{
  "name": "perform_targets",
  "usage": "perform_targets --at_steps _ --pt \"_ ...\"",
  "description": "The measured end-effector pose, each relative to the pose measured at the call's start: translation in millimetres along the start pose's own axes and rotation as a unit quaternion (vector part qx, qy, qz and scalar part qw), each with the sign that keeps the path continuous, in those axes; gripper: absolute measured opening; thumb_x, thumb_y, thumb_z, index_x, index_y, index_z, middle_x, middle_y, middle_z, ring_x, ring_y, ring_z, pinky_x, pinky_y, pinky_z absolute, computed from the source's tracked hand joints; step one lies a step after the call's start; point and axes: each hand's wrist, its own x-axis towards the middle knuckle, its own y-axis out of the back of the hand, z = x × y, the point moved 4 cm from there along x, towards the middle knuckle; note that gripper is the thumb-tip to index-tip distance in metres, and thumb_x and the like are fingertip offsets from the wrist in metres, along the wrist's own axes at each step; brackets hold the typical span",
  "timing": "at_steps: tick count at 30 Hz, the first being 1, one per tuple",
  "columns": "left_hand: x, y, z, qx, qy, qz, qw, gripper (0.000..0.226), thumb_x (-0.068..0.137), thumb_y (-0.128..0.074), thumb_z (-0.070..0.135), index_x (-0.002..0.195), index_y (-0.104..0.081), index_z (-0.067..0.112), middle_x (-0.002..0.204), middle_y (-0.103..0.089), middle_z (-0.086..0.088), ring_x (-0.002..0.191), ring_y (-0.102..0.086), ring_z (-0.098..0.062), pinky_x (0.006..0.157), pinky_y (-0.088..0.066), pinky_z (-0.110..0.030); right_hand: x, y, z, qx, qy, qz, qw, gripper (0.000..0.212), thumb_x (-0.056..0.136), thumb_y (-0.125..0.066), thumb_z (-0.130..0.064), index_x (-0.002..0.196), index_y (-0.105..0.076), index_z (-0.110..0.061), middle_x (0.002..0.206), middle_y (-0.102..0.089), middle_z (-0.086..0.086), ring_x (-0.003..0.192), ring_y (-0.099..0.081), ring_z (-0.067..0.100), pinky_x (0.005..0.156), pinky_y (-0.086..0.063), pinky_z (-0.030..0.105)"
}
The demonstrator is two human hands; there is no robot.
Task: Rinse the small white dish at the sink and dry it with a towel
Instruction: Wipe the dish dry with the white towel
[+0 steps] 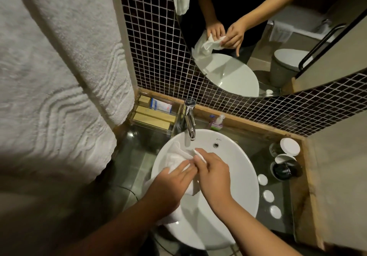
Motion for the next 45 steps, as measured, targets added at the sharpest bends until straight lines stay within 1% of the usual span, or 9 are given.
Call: perform_targets --at_steps 3,6,10,14,16,23,28,35,45 --pt "0.6 8.8 -15.3 -0.019 0.022 0.043 0.999 0.065 0.075 -0.064 -0.004 0.139 -0.054 0.006 0.145 -0.053 -0.006 0.135 -0.047 -0.018 0.082 -0.055 -0.034 0.9 10.3 3.1 0.073 -0.033 -0.001 0.997 0.02 0.099 -0.061 -0.036 0.112 -0.074 -0.041 0.099 -0.072 -0.025 0.095 -0.065 -0.004 0.077 -0.04 0.003" --pt "0.9 22.2 -27.2 -0.029 0.045 0.106 0.993 0.065 0.076 -0.056 -0.008 0.139 -0.053 0.005 0.146 -0.051 -0.007 0.134 -0.048 -0.017 0.09 -0.054 -0.034 -0.1 22.1 3.6 0.154 -0.061 0.003 0.986 0.029 0.099 -0.062 -0.028 0.09 -0.072 -0.055 0.082 -0.07 -0.037 0.082 -0.064 -0.015 0.051 -0.044 0.002" --pt "11.5 37.7 -38.1 -0.029 0.103 0.103 0.989 0.07 0.075 -0.065 -0.011 0.141 -0.051 0.008 0.148 -0.047 -0.009 0.138 -0.043 -0.026 0.094 -0.054 -0.043 -1.1 26.9 -0.7 0.203 -0.042 -0.047 0.977 0.034 0.098 -0.063 -0.024 0.091 -0.075 -0.055 0.089 -0.075 -0.021 0.081 -0.067 -0.004 0.051 -0.05 0.009" --pt "32.0 42.6 -50.9 -0.059 0.183 -0.032 0.981 0.096 0.083 -0.062 -0.002 0.156 -0.009 0.029 0.164 0.007 0.01 0.147 0.021 -0.015 0.119 -0.02 -0.038 3.7 31.4 -12.1 0.221 -0.01 -0.112 0.969 0.032 0.096 -0.062 -0.011 0.099 -0.079 -0.037 0.094 -0.077 -0.008 0.082 -0.069 0.012 0.063 -0.056 0.018" --pt "36.9 52.5 -58.4 -0.08 0.175 -0.038 0.981 0.092 0.082 -0.058 -0.002 0.156 -0.014 0.029 0.161 0.007 0.015 0.145 0.026 -0.009 0.12 -0.016 -0.036 8.9 40.7 -17.1 0.208 0.027 -0.136 0.968 0.031 0.093 -0.065 -0.005 0.097 -0.08 -0.032 0.096 -0.077 -0.01 0.089 -0.069 0.008 0.073 -0.053 0.015" --pt "44.5 51.6 -36.3 -0.204 -0.024 -0.039 0.978 0.077 0.082 -0.073 0.003 0.149 -0.04 0.022 0.15 -0.047 -0.001 0.146 -0.029 -0.024 0.114 -0.033 -0.051 18.8 41.4 -47.5 0.134 0.195 -0.13 0.963 0.019 0.079 -0.076 -0.013 0.087 -0.082 -0.029 0.096 -0.067 -0.006 0.104 -0.058 0.017 0.092 -0.047 0.038" --pt "31.9 51.3 -58.5 -0.44 0.146 -0.025 0.886 0.074 0.073 -0.068 0.006 0.124 -0.057 0.059 0.127 -0.058 0.035 0.124 -0.052 0.003 0.101 -0.043 -0.017 25.9 37.0 -40.6 0.17 0.168 -0.177 0.955 0.027 0.074 -0.085 -0.005 0.085 -0.083 -0.03 0.093 -0.064 0.001 0.1 -0.057 0.019 0.092 -0.047 0.043" --pt "29.9 53.3 -59.8 -0.551 0.218 0.025 0.805 0.05 0.078 -0.074 -0.002 0.117 -0.073 0.03 0.114 -0.073 0.01 0.11 -0.067 -0.011 0.088 -0.052 -0.018 18.4 22.9 -44.2 0.176 0.192 -0.192 0.946 0.025 0.071 -0.088 -0.006 0.087 -0.084 -0.025 0.078 -0.057 -0.002 0.089 -0.055 0.019 0.082 -0.047 0.03" --pt "22.1 65.9 -59.3 -0.545 0.241 0.038 0.802 0.055 0.066 -0.064 -0.004 0.097 -0.078 0.039 0.101 -0.076 0.006 0.098 -0.071 -0.016 0.076 -0.056 -0.022 15.8 24.0 -49.3 0.055 0.169 -0.176 0.968 0.06 0.059 -0.091 -0.052 0.11 -0.06 -0.043 0.091 -0.065 -0.014 0.098 -0.056 0.014 0.09 -0.048 0.05"
